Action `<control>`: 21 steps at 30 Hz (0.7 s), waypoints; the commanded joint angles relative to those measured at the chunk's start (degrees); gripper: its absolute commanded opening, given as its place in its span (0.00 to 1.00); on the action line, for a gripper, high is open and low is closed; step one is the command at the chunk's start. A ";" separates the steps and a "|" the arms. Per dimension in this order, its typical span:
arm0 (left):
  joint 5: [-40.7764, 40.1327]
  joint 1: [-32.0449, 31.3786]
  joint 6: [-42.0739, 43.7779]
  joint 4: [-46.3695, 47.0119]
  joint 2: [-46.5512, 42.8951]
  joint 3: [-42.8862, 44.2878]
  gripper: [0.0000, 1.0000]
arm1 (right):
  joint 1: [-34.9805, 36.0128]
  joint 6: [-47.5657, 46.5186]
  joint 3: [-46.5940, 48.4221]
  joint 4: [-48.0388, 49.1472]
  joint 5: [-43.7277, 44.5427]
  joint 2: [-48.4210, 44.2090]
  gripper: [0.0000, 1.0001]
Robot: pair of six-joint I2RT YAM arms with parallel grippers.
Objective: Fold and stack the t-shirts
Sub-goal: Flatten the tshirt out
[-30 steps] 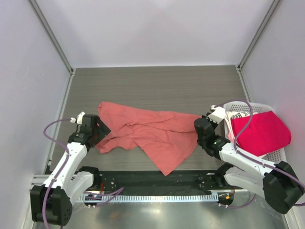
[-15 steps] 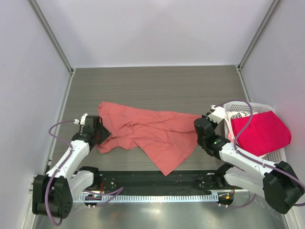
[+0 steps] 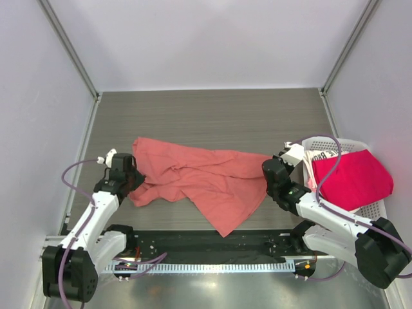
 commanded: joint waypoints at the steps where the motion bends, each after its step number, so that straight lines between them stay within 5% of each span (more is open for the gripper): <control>1: -0.57 0.19 1.33 -1.22 -2.16 3.48 0.00 | -0.24 1.87 2.28 1.75 2.71 0.55 0.01; 8: -1.18 0.11 0.71 -1.05 -4.71 3.58 0.00 | -0.24 0.56 2.90 2.36 -1.24 1.34 0.02; 12: -3.63 0.19 -1.65 -1.22 -10.23 2.78 0.00 | -0.24 -0.59 3.87 2.63 -3.61 3.36 0.32; 21: -7.25 0.37 -3.51 -6.66 -15.36 12.17 0.00 | -0.33 -1.38 4.22 2.54 -6.43 3.80 0.64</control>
